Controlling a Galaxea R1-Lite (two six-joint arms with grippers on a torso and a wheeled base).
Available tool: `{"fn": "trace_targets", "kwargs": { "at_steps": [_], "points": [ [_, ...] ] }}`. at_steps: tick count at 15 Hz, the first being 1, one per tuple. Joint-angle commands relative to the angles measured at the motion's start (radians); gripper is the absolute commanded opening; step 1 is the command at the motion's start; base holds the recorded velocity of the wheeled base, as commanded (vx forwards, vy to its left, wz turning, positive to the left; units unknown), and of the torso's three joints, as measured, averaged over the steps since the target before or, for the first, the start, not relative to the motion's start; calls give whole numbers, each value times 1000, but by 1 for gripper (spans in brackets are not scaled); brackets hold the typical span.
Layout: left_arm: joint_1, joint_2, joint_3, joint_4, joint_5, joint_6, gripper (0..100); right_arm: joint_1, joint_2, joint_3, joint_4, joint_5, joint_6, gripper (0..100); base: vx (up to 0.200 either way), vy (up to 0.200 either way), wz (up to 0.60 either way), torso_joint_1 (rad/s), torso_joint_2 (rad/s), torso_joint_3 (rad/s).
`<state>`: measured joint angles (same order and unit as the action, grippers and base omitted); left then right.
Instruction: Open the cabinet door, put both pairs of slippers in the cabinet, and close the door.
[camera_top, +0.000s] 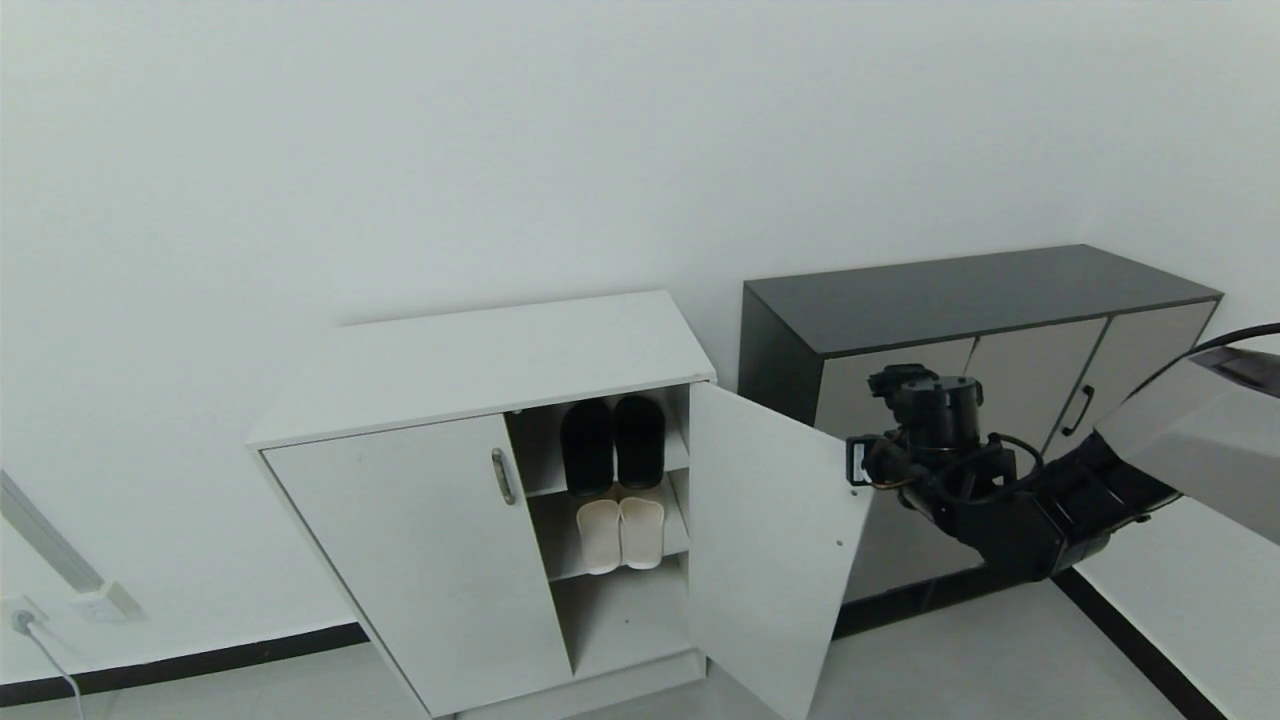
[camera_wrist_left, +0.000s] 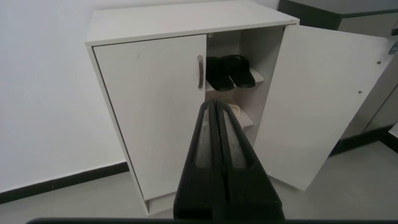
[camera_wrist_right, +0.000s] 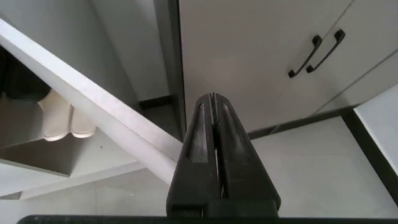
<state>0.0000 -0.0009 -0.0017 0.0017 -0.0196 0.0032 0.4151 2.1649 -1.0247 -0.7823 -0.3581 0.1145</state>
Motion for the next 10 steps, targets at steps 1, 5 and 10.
{"fn": "trace_targets", "kwargs": {
  "at_steps": [1, 5, 10],
  "points": [
    [0, 1, 0, 0, 0, 0, 0, 40, -43, 43, 2, -1, -1, 0, 0, 0, 0, 0, 0, 0],
    [0, 1, 0, 0, 0, -2, 0, 160, -122, 146, 2, -1, 1, 0, 0, 0, 0, 0, 0, 0],
    [0, 1, 0, 0, 0, -2, 0, 338, -171, 210, 3, 2, 40, 0, 0, 0, 0, 0, 0, 0]
  ]
}}
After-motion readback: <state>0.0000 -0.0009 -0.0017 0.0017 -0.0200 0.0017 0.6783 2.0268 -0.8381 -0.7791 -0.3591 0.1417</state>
